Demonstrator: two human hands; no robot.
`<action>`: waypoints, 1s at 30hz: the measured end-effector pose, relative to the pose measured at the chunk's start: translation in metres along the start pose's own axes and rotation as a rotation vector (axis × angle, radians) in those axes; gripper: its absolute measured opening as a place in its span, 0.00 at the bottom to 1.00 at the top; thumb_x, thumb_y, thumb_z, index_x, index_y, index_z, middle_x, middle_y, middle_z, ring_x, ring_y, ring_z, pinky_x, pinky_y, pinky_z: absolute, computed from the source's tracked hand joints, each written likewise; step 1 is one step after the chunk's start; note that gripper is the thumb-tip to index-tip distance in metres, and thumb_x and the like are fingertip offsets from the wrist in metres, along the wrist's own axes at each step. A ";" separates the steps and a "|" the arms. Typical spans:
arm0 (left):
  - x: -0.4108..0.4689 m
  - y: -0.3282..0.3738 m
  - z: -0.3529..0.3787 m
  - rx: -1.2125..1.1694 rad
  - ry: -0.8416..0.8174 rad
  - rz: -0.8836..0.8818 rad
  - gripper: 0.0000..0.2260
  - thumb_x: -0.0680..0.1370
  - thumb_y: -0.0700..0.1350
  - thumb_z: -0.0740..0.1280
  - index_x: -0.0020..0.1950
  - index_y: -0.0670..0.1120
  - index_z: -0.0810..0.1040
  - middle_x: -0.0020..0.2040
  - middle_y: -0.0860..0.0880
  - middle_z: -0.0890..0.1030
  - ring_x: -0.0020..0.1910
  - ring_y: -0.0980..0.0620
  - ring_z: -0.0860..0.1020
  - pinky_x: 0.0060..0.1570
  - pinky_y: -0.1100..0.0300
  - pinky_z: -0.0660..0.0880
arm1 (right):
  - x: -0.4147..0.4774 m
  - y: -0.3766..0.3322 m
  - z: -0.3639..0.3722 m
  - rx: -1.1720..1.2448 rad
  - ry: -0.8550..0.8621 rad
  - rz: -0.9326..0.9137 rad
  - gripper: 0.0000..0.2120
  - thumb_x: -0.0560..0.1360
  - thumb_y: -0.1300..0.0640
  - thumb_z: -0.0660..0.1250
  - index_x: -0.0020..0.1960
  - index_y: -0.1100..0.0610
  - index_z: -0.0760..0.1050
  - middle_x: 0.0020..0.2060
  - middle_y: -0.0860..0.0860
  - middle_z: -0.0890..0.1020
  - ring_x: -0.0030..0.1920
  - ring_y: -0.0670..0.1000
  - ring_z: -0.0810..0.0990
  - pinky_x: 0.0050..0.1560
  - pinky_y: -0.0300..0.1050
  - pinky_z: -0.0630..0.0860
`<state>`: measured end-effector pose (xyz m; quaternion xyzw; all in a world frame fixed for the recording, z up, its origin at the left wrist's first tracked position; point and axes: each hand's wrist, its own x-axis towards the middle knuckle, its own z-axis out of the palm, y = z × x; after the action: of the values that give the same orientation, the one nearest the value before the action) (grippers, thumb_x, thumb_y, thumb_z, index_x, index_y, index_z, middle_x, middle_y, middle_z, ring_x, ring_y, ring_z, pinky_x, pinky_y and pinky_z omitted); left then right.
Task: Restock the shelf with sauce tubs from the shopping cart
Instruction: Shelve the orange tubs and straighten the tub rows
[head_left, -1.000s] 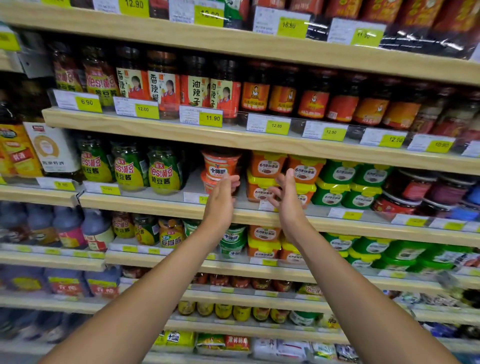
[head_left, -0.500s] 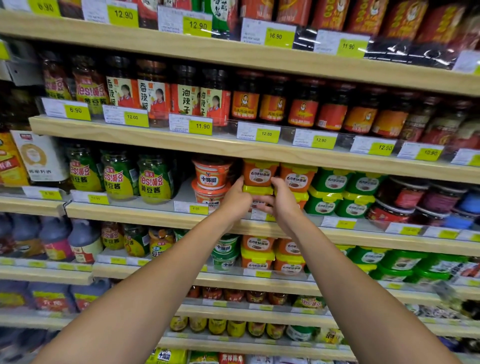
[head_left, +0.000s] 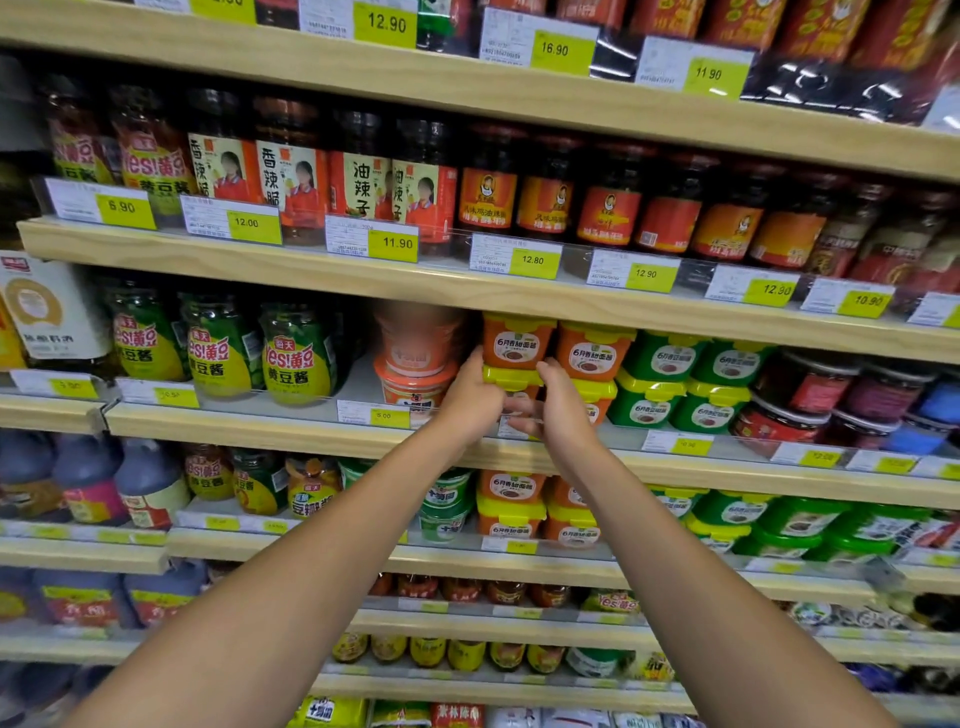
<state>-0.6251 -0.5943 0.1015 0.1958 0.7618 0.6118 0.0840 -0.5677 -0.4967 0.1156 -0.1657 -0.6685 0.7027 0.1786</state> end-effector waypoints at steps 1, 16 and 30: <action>0.000 0.001 0.000 -0.012 0.007 -0.009 0.27 0.74 0.38 0.64 0.71 0.57 0.72 0.62 0.52 0.80 0.62 0.49 0.78 0.66 0.45 0.76 | 0.000 0.001 0.001 -0.016 0.010 0.010 0.15 0.86 0.53 0.52 0.71 0.52 0.66 0.44 0.49 0.81 0.46 0.56 0.84 0.43 0.47 0.80; 0.004 -0.003 -0.010 -0.156 0.015 -0.137 0.24 0.75 0.34 0.58 0.70 0.48 0.73 0.57 0.46 0.83 0.51 0.46 0.81 0.45 0.55 0.80 | -0.006 0.010 0.002 0.161 -0.001 0.174 0.21 0.84 0.53 0.55 0.75 0.58 0.62 0.45 0.53 0.80 0.49 0.61 0.86 0.50 0.53 0.83; 0.014 0.000 -0.006 -0.131 0.038 -0.053 0.19 0.81 0.40 0.66 0.71 0.51 0.74 0.60 0.52 0.82 0.55 0.53 0.81 0.50 0.59 0.80 | -0.008 0.014 -0.009 -0.232 0.062 -0.040 0.23 0.82 0.34 0.51 0.65 0.45 0.75 0.57 0.43 0.79 0.61 0.47 0.76 0.62 0.47 0.68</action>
<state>-0.6395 -0.5943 0.1043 0.1578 0.7267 0.6613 0.0984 -0.5570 -0.4934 0.1010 -0.1933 -0.7427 0.6114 0.1928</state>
